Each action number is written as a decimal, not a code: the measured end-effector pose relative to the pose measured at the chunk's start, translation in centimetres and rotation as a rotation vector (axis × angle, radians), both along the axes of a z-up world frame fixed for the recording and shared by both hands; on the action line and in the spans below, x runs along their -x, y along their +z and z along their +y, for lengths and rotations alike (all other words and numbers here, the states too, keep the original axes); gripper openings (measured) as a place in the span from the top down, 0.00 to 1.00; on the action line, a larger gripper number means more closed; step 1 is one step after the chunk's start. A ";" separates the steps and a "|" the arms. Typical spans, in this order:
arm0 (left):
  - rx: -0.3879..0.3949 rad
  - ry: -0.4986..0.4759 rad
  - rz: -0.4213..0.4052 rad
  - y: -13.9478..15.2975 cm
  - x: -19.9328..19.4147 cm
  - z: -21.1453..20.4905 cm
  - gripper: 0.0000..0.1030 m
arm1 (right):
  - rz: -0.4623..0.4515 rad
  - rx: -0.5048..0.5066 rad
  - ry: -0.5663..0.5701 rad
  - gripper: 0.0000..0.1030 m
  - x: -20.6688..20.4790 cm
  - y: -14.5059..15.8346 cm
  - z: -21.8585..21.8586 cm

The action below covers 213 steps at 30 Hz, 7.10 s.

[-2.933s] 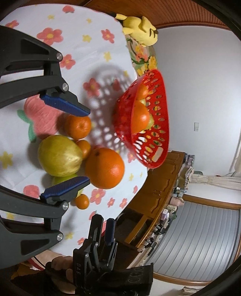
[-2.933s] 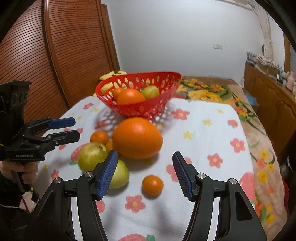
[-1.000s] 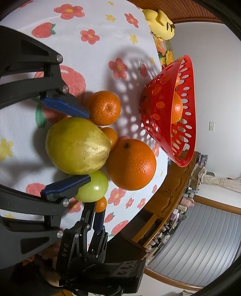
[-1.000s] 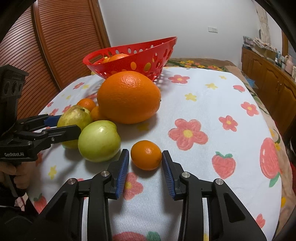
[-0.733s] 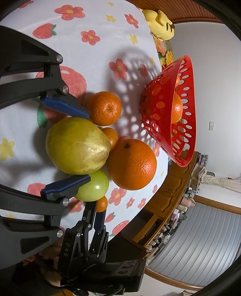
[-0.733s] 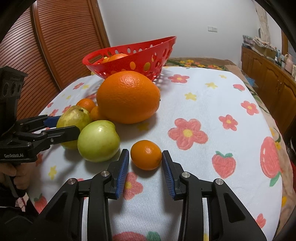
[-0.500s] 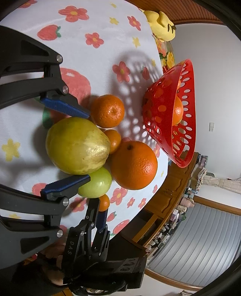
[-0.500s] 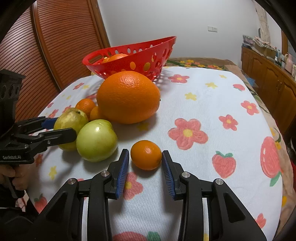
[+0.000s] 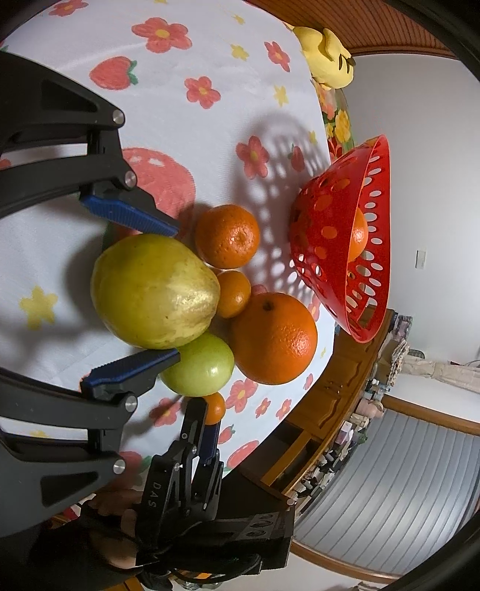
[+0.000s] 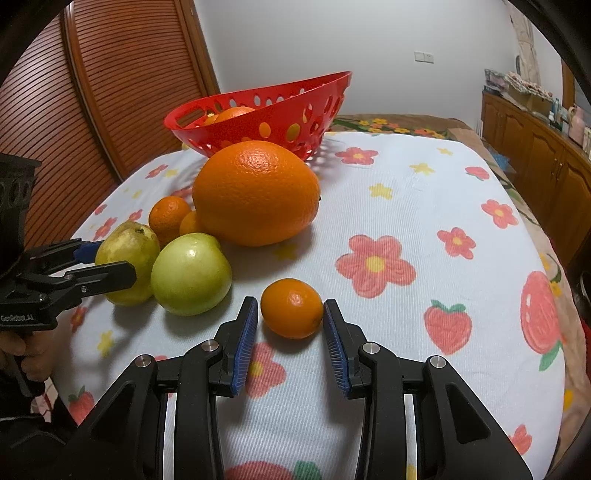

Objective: Organize fruits
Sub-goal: 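Grasp the large yellow-green pomelo with the left tool while the right tool grasps a small orange, then lift the pomelo and small orange and carry both over the red basket, then lower the pomelo into the basket with the left tool while the right tool releases the small orange, then withdraw both tools from the basket toward the loose fruit, then grasp a mandarin with the left tool while the right tool grasps a green pomelo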

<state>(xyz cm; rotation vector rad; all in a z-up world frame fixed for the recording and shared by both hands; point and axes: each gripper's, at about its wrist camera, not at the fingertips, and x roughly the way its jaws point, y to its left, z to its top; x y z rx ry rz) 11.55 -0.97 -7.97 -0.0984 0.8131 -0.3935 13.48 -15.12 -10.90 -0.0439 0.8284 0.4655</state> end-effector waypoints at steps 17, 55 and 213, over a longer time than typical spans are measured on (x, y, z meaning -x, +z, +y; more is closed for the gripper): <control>0.004 0.021 -0.045 1.5 0.2 0.7 0.41 | -0.022 0.006 0.023 0.69 0.5 0.5 0.6; 0.015 0.058 -0.201 8.3 -3.2 2.6 0.41 | -0.192 0.025 0.116 0.69 -3.3 10.9 2.7; -0.096 -0.138 -0.058 1.0 -6.2 2.7 0.32 | -0.043 0.020 -0.044 0.45 0.2 1.1 6.5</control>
